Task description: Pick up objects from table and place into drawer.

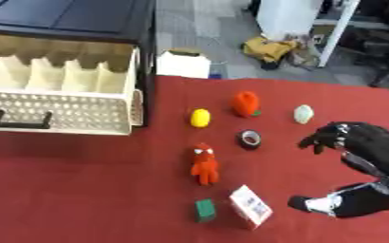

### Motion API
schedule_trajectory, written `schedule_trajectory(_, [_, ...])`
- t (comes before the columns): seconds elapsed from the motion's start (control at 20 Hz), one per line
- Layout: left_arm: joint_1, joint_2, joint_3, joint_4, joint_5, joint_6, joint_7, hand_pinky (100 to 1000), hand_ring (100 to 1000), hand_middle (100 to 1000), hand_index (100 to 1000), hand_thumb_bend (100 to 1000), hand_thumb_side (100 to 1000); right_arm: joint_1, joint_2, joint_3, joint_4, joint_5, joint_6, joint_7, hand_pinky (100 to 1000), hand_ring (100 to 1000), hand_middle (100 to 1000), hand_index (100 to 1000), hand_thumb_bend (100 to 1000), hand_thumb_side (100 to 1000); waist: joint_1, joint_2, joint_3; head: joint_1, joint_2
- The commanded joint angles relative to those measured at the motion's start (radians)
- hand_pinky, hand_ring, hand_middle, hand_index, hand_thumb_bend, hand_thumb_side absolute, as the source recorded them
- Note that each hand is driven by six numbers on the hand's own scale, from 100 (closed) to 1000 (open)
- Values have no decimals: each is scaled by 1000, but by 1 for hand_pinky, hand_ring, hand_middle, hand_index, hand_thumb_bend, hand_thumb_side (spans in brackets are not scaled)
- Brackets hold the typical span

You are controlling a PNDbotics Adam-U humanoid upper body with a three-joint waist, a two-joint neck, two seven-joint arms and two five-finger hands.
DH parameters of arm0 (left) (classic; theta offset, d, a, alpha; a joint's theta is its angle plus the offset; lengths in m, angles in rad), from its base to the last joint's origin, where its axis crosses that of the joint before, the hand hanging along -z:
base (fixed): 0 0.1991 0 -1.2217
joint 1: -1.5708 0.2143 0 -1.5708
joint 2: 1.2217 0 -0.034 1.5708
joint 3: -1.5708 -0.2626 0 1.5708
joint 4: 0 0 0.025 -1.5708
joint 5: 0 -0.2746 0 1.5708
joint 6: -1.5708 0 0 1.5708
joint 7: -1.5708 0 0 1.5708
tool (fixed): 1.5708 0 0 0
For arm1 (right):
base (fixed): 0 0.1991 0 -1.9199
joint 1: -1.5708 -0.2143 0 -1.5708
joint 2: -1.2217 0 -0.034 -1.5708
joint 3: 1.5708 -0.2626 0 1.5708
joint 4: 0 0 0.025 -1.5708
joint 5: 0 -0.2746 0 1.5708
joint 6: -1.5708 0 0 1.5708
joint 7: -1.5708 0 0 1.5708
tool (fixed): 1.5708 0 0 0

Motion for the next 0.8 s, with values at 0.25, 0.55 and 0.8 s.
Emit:
schedule_trajectory(0.25, [-13,4,5,-12,1,3,-1,134,100,100,820,125,1000,-11,-14,30,-11,40,-12,14,766,783,581,797,599,770,6,-15,-4,-8,1])
schedule_trajectory(0.55, [-11,2,4,-12,2,1,-2,135,100,100,820,122,1000,2,0,63,-11,88,-16,15,769,786,591,802,578,767,9,-15,-8,1,-10])
schedule_trajectory(0.8, [-7,-2,4,-12,1,2,-3,136,100,100,819,115,1000,18,11,83,-11,107,-28,8,767,785,586,801,584,759,10,-13,-11,14,-14])
